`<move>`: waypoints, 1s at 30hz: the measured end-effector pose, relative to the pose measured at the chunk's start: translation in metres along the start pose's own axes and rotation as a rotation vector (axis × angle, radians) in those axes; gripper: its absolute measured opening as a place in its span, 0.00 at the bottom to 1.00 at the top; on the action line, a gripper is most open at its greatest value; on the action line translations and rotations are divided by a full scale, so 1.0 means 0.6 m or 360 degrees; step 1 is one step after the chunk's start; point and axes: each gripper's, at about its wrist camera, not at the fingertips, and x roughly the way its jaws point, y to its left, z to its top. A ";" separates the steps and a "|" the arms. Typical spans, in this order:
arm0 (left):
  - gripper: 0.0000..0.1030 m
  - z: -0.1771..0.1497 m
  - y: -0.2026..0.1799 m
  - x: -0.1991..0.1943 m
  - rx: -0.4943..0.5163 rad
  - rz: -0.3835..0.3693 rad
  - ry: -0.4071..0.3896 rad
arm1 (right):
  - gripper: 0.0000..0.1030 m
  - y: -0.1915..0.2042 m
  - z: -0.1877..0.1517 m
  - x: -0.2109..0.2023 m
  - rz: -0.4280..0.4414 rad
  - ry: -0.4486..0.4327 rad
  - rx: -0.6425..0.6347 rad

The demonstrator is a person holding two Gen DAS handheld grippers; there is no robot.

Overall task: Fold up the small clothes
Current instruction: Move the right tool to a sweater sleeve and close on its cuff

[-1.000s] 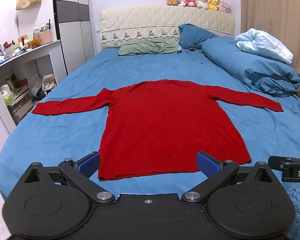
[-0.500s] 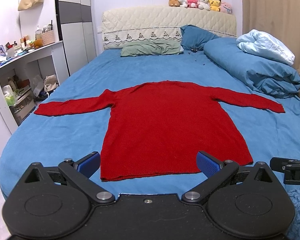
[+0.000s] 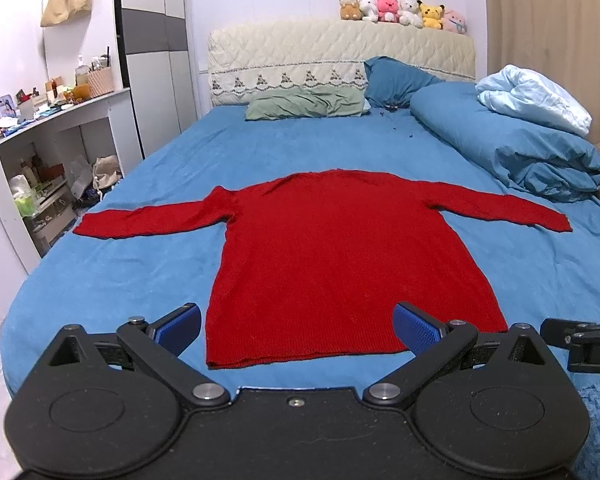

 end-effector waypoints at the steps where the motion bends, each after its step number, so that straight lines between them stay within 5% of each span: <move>1: 1.00 0.000 0.000 0.000 -0.0004 0.0000 -0.0001 | 1.00 0.000 0.000 0.001 0.0003 0.0003 -0.0006; 9: 1.00 0.020 -0.005 -0.003 -0.0006 -0.0043 -0.0015 | 1.00 -0.013 0.015 -0.010 0.0014 -0.0013 0.0038; 17: 1.00 0.174 -0.061 0.019 0.0103 -0.0166 -0.0248 | 1.00 -0.092 0.117 -0.016 -0.0104 -0.0165 0.0128; 23: 1.00 0.272 -0.144 0.100 0.0257 -0.0311 -0.0337 | 1.00 -0.187 0.208 0.044 -0.0210 -0.0247 0.0207; 30: 1.00 0.344 -0.237 0.267 0.0226 -0.0473 -0.0187 | 1.00 -0.302 0.284 0.186 -0.0297 -0.0213 0.0306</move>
